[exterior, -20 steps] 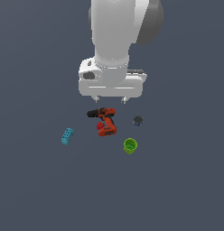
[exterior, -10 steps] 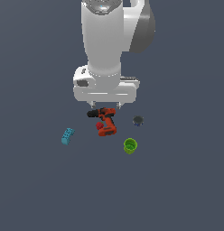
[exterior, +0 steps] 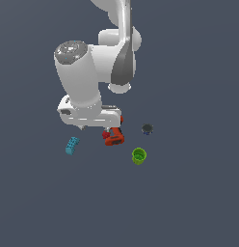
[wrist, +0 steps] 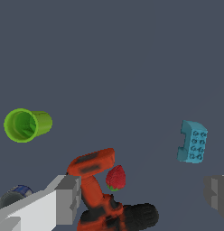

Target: Pick up a designated object from a clutter of objects.

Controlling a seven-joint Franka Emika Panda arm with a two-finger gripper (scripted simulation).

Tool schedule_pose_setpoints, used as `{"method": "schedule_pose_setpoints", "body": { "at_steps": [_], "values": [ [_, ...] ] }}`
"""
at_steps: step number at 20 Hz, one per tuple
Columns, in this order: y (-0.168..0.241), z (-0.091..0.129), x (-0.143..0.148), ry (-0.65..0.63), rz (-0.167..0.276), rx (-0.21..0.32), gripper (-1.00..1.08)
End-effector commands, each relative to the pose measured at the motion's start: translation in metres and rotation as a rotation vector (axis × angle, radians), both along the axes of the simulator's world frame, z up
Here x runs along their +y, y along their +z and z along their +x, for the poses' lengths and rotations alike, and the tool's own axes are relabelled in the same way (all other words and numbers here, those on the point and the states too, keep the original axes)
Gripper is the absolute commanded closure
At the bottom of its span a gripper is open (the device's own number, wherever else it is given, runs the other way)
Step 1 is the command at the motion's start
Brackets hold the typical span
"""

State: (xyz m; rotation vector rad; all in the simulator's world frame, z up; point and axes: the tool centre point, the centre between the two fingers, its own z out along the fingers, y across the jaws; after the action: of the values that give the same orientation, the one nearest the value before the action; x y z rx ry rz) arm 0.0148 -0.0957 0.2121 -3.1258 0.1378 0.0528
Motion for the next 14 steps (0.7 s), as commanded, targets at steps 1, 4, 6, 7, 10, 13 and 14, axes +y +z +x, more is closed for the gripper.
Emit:
{"method": "schedule_pose_setpoints", "body": {
  "at_steps": [1,4,6,7,10,13,14],
  "values": [
    [-0.027,0.0,-0.029,-0.025,0.004,-0.007,-0.92],
    [-0.058,-0.004,-0.063,-0.055,0.005,-0.015,-0.92],
    [-0.076,-0.008,-0.083,-0.072,0.003,-0.02,-0.92],
    [-0.085,-0.01,-0.092,-0.08,0.002,-0.022,-0.92],
    [-0.106,-0.018,-0.115,-0.101,-0.003,-0.027,-0.92],
    [-0.122,-0.025,-0.133,-0.117,-0.009,-0.03,-0.92],
    [-0.126,-0.027,-0.138,-0.121,-0.01,-0.03,-0.92]
  ]
}}
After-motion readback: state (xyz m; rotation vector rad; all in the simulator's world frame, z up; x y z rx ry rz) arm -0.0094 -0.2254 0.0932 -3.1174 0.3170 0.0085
